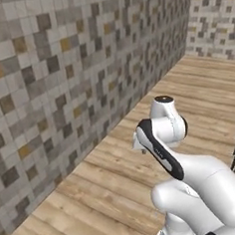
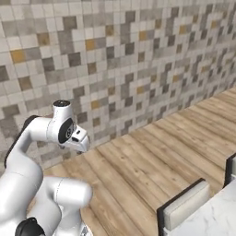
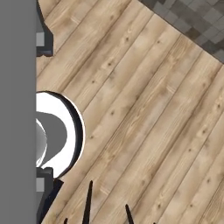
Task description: Four empty soda cans are scattered around the kitchen. Gather all the cans and cluster them next to the stove for recycling.
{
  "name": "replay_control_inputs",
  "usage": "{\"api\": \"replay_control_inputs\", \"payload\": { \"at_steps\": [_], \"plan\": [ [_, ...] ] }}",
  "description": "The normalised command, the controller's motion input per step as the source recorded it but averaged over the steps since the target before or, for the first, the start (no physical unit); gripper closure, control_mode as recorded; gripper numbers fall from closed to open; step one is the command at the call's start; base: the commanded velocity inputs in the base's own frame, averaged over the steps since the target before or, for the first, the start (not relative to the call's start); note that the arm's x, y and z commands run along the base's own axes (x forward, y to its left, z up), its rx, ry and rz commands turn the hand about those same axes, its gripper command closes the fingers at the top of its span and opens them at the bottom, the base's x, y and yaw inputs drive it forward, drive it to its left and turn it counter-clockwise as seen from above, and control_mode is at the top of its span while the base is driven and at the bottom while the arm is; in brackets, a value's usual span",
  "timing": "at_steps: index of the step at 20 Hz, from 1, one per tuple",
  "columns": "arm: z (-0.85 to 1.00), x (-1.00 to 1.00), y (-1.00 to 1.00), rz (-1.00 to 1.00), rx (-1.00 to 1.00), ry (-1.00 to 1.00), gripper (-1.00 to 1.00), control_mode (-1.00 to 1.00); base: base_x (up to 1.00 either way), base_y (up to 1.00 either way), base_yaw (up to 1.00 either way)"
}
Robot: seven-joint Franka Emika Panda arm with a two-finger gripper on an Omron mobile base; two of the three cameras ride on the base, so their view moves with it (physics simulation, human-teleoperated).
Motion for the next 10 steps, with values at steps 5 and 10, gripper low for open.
{"api": "replay_control_inputs", "payload": {
  "at_steps": [5,10],
  "plan": [
    [0.0,0.0,0.0,0.0,0.0,0.0,-1.0,1.0,0.56,0.05,-0.35],
    [0.0,0.0,0.0,0.0,0.0,0.0,-1.0,1.0,0.55,0.06,-0.37]
  ]
}}
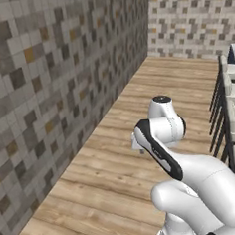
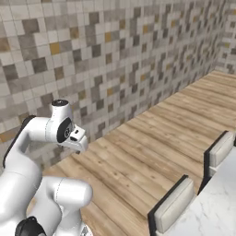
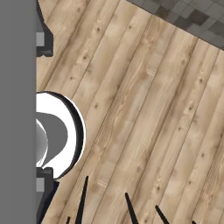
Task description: Four empty soda cans are scattered around the kitchen. Gather all the cans and cluster them next to the stove for recycling.
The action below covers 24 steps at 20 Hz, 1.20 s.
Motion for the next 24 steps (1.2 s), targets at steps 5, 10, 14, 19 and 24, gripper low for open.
{"api": "replay_control_inputs", "payload": {
  "at_steps": [5,10,14,19,24],
  "plan": [
    [0.0,0.0,0.0,0.0,0.0,0.0,-1.0,1.0,0.57,0.06,-0.34],
    [0.0,0.0,0.0,0.0,0.0,0.0,-1.0,1.0,0.66,0.09,-0.23],
    [0.0,0.0,0.0,0.0,0.0,0.0,-1.0,1.0,0.73,0.08,-0.12],
    [0.0,0.0,0.0,0.0,0.0,0.0,-1.0,1.0,0.75,0.04,-0.07],
    [0.0,0.0,0.0,0.0,0.0,0.0,-1.0,1.0,0.71,0.05,-0.14]
  ]
}}
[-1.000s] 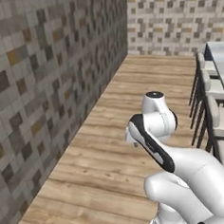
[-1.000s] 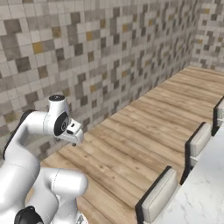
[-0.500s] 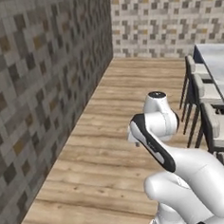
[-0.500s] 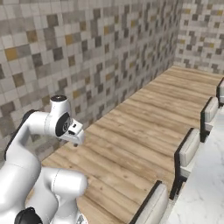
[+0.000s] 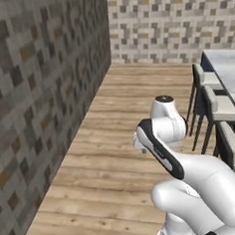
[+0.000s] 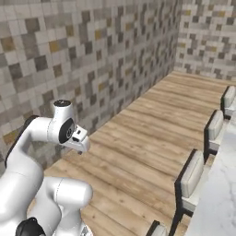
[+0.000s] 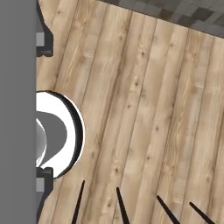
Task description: Four empty soda cans are scattered around the kitchen. Gather all the cans and cluster them next to the stove for recycling.
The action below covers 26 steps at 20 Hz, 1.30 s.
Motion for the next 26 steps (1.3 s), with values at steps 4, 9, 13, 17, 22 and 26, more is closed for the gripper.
{"api": "replay_control_inputs", "payload": {
  "at_steps": [4,9,13,17,22,26],
  "plan": [
    [0.0,0.0,0.0,0.0,0.0,0.0,-1.0,1.0,0.58,0.09,-0.33],
    [0.0,0.0,0.0,0.0,0.0,0.0,-1.0,1.0,0.39,0.14,-0.59],
    [0.0,0.0,0.0,0.0,0.0,0.0,-1.0,1.0,0.35,0.18,-0.64],
    [0.0,0.0,0.0,0.0,0.0,0.0,-1.0,1.0,0.37,0.23,-0.63],
    [0.0,0.0,0.0,0.0,0.0,0.0,-1.0,1.0,0.38,0.25,-0.64],
    [0.0,0.0,0.0,0.0,0.0,0.0,-1.0,1.0,0.4,0.27,-0.63]
  ]
}}
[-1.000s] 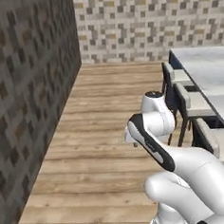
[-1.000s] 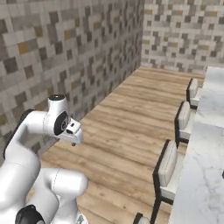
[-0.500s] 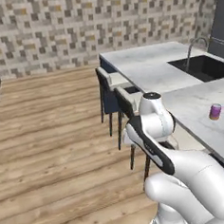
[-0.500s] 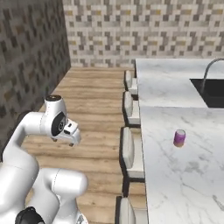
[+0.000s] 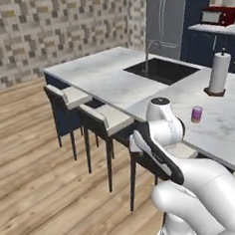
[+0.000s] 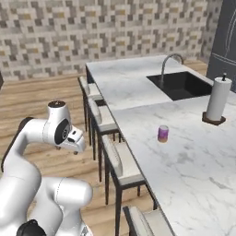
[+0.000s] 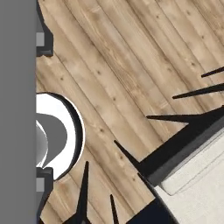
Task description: Four empty soda cans are scattered around the kitchen. Gather all the cans and cluster them next to the stove for recycling.
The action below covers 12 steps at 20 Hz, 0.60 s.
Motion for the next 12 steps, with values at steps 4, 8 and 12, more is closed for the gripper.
{"api": "replay_control_inputs", "payload": {
  "at_steps": [4,8,12],
  "plan": [
    [0.0,0.0,0.0,0.0,0.0,0.0,-1.0,1.0,0.38,0.26,-0.66],
    [0.0,0.0,0.0,0.0,0.0,0.0,-1.0,1.0,0.38,0.26,-0.65],
    [0.0,0.0,0.0,0.0,0.0,0.0,-1.0,1.0,0.36,0.33,-0.55]
  ]
}}
